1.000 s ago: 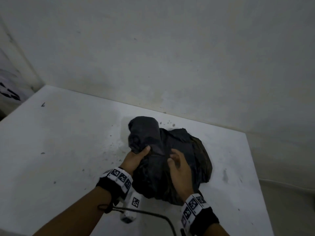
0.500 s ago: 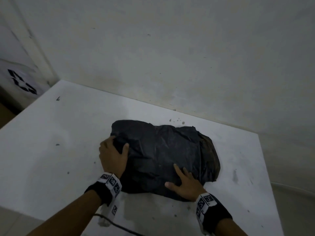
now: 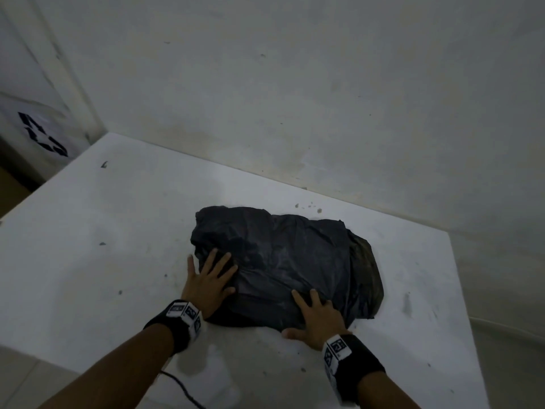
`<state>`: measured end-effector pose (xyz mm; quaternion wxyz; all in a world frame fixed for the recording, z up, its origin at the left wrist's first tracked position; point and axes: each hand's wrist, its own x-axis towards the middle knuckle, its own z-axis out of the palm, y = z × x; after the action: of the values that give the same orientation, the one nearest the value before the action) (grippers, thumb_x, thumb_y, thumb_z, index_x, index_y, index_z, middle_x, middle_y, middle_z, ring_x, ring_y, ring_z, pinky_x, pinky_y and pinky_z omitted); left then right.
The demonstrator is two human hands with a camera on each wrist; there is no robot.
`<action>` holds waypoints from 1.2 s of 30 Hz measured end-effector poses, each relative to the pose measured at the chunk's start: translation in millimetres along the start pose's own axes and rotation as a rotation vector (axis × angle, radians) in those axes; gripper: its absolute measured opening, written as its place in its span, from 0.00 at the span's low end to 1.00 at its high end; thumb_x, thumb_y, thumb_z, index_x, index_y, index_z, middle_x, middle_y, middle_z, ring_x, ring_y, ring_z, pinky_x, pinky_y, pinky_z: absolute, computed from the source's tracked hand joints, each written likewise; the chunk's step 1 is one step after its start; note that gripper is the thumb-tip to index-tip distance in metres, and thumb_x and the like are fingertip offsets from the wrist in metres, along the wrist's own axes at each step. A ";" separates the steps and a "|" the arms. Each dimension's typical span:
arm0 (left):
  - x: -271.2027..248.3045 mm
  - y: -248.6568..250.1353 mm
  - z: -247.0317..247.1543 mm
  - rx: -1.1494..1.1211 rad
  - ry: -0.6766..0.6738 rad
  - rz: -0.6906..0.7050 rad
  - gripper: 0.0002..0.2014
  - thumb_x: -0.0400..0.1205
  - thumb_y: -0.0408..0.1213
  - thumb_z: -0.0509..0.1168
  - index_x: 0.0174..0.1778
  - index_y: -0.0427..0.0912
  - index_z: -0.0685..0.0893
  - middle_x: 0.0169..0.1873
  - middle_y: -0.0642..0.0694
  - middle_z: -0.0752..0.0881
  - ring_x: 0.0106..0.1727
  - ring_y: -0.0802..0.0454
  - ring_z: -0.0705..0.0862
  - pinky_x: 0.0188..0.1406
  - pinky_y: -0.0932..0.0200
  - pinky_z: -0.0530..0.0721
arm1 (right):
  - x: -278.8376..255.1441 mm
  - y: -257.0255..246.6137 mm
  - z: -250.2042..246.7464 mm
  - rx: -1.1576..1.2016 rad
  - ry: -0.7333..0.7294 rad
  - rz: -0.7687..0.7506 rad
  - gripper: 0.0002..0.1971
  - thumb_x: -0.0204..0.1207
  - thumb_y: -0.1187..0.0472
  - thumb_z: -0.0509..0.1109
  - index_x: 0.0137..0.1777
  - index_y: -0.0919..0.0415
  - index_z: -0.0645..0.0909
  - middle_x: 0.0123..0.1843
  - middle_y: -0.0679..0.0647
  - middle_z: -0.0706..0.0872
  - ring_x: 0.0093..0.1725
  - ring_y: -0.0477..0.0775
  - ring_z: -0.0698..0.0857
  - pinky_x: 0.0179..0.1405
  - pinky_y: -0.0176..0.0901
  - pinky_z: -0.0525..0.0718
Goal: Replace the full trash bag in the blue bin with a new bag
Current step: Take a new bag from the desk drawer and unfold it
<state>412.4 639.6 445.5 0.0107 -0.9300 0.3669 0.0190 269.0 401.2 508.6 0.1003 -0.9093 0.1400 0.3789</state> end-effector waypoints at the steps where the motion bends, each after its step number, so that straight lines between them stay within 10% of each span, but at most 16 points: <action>1: 1.7 1.3 -3.5 -0.020 0.045 -0.029 0.22 0.79 0.57 0.58 0.59 0.50 0.88 0.68 0.42 0.82 0.73 0.37 0.73 0.66 0.18 0.60 | 0.9 -3.0 1.3 -0.048 0.040 0.015 0.55 0.62 0.17 0.49 0.86 0.43 0.38 0.87 0.60 0.43 0.80 0.74 0.61 0.76 0.60 0.66; 4: 0.3 4.3 -12.8 -0.139 0.247 -0.067 0.14 0.80 0.50 0.62 0.56 0.49 0.83 0.69 0.40 0.79 0.75 0.38 0.67 0.69 0.22 0.61 | 4.6 -9.5 12.5 -0.108 0.283 0.060 0.37 0.78 0.33 0.59 0.83 0.48 0.60 0.80 0.62 0.64 0.63 0.67 0.81 0.57 0.52 0.81; 6: -3.2 5.5 -20.6 -0.213 0.367 -0.034 0.18 0.85 0.52 0.50 0.57 0.49 0.81 0.65 0.42 0.80 0.72 0.40 0.71 0.73 0.33 0.60 | 3.6 -6.8 18.6 -0.043 0.405 0.039 0.22 0.68 0.38 0.76 0.58 0.48 0.87 0.55 0.59 0.85 0.33 0.59 0.87 0.24 0.43 0.80; 8: -7.2 5.5 -25.9 -0.298 0.434 -0.044 0.18 0.85 0.54 0.49 0.54 0.48 0.79 0.56 0.44 0.81 0.61 0.43 0.76 0.65 0.45 0.67 | 8.3 1.5 25.7 0.082 0.534 -0.013 0.12 0.62 0.45 0.83 0.33 0.51 0.87 0.34 0.55 0.86 0.18 0.56 0.80 0.13 0.37 0.67; 10: -11.2 8.2 -26.2 -0.369 0.443 -0.087 0.17 0.84 0.56 0.51 0.48 0.47 0.78 0.48 0.45 0.81 0.49 0.45 0.76 0.49 0.52 0.72 | 9.3 7.3 22.2 0.288 0.622 -0.011 0.17 0.76 0.44 0.70 0.34 0.55 0.85 0.34 0.55 0.87 0.27 0.58 0.85 0.22 0.38 0.72; 13: -15.2 14.7 -24.5 -0.428 0.418 -0.172 0.18 0.81 0.59 0.53 0.42 0.47 0.76 0.40 0.47 0.78 0.41 0.46 0.75 0.38 0.55 0.70 | 12.2 17.2 6.9 0.734 0.634 0.082 0.19 0.86 0.49 0.58 0.63 0.59 0.84 0.60 0.57 0.86 0.59 0.60 0.83 0.56 0.39 0.75; 20: -0.9 37.7 -38.5 -0.923 0.331 -0.758 0.25 0.75 0.57 0.70 0.47 0.38 0.73 0.48 0.41 0.73 0.50 0.40 0.76 0.50 0.46 0.79 | 27.2 27.0 -14.2 1.238 0.503 0.322 0.24 0.88 0.52 0.54 0.76 0.66 0.72 0.75 0.63 0.76 0.72 0.65 0.76 0.76 0.50 0.69; 25: 10.7 34.0 -17.3 -1.356 -0.117 -1.148 0.73 0.42 0.84 0.65 0.71 0.27 0.71 0.65 0.28 0.79 0.60 0.32 0.82 0.59 0.37 0.83 | 25.2 12.7 -24.3 1.339 0.515 0.255 0.23 0.87 0.54 0.52 0.80 0.56 0.66 0.75 0.57 0.75 0.71 0.63 0.75 0.76 0.57 0.70; 30: 17.0 60.9 -57.9 -1.837 -0.425 -1.060 0.38 0.70 0.62 0.72 0.70 0.42 0.76 0.62 0.39 0.82 0.56 0.36 0.83 0.46 0.44 0.85 | 16.7 -15.3 -25.6 1.269 0.401 -0.077 0.22 0.84 0.60 0.54 0.76 0.44 0.71 0.74 0.45 0.76 0.68 0.47 0.76 0.73 0.42 0.70; 34: 25.8 82.7 -74.4 -1.983 -0.362 -0.772 0.23 0.81 0.50 0.65 0.69 0.41 0.79 0.62 0.41 0.85 0.59 0.44 0.84 0.51 0.51 0.86 | 10.1 -35.2 -18.7 1.278 0.304 -0.286 0.35 0.74 0.36 0.70 0.79 0.41 0.65 0.74 0.37 0.76 0.71 0.38 0.76 0.75 0.39 0.72; 36: 29.7 90.6 -78.9 -2.026 -0.332 -0.656 0.22 0.83 0.45 0.63 0.71 0.39 0.77 0.66 0.39 0.83 0.63 0.44 0.84 0.57 0.51 0.86 | 5.7 -41.4 -19.7 1.253 0.320 -0.354 0.39 0.71 0.42 0.76 0.79 0.42 0.59 0.71 0.32 0.73 0.69 0.30 0.74 0.68 0.25 0.72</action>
<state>374.4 550.5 522.4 -0.7100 -0.5450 -0.0928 0.4362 299.5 433.5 521.3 0.6480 -0.7333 0.1954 0.0644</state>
